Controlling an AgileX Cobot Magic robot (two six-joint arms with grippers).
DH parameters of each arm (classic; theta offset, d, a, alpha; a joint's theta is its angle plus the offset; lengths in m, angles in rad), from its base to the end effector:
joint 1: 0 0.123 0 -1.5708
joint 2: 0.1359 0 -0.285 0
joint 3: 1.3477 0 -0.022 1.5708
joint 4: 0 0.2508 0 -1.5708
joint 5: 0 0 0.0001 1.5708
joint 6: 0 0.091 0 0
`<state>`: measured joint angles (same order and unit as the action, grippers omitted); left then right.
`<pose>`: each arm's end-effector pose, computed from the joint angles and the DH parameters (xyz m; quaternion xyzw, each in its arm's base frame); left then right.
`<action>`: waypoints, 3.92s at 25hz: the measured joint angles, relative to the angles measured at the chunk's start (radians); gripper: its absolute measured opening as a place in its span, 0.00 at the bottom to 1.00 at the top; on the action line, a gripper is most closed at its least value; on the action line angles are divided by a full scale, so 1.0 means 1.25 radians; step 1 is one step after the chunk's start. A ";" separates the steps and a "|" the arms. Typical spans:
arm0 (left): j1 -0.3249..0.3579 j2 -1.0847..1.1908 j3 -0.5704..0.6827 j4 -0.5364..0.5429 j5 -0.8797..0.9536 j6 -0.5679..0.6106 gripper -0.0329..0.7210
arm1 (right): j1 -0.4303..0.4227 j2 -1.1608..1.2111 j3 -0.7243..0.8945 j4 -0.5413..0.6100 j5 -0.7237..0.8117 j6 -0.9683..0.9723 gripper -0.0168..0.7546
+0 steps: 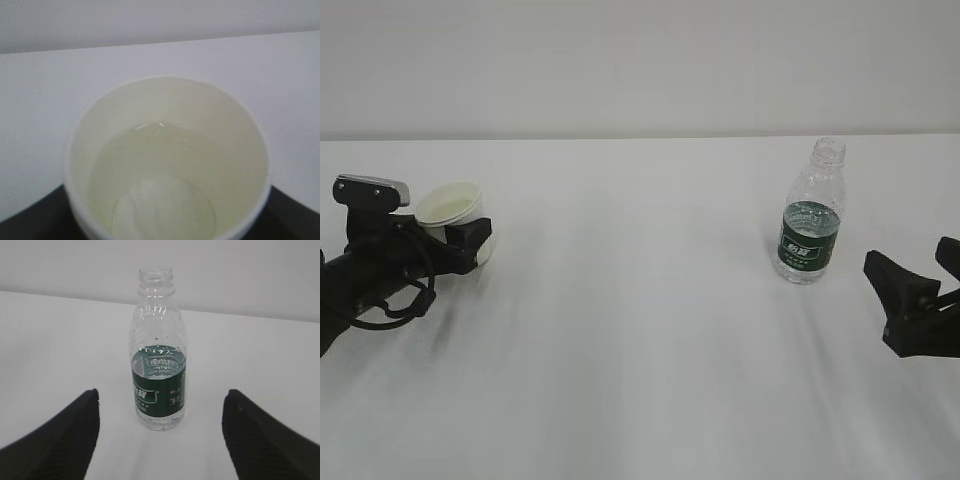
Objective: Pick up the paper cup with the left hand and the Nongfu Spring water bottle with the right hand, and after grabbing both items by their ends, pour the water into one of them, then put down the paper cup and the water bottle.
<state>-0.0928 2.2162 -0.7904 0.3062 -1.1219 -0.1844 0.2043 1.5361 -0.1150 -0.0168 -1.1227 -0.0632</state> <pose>0.3611 -0.0584 0.0658 0.1022 0.7758 -0.1505 0.6042 0.1936 0.0415 0.1487 -0.1112 0.7697 0.0479 0.6268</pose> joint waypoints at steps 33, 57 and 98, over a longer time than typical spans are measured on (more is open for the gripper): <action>0.000 -0.065 0.111 -0.020 -0.016 -0.027 0.90 | 0.000 0.000 0.000 0.000 0.000 0.016 0.77; 0.000 -0.427 0.394 -0.056 -0.017 -0.069 0.83 | 0.000 -0.135 0.015 0.000 0.057 0.070 0.77; 0.000 -1.674 0.222 -0.055 1.274 -0.165 0.81 | 0.000 -0.960 -0.403 -0.009 1.425 0.007 0.77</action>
<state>-0.0928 0.1236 -0.5132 0.2377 0.4702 -0.3902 0.2043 0.3359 -0.6192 -0.0279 0.6586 -0.0551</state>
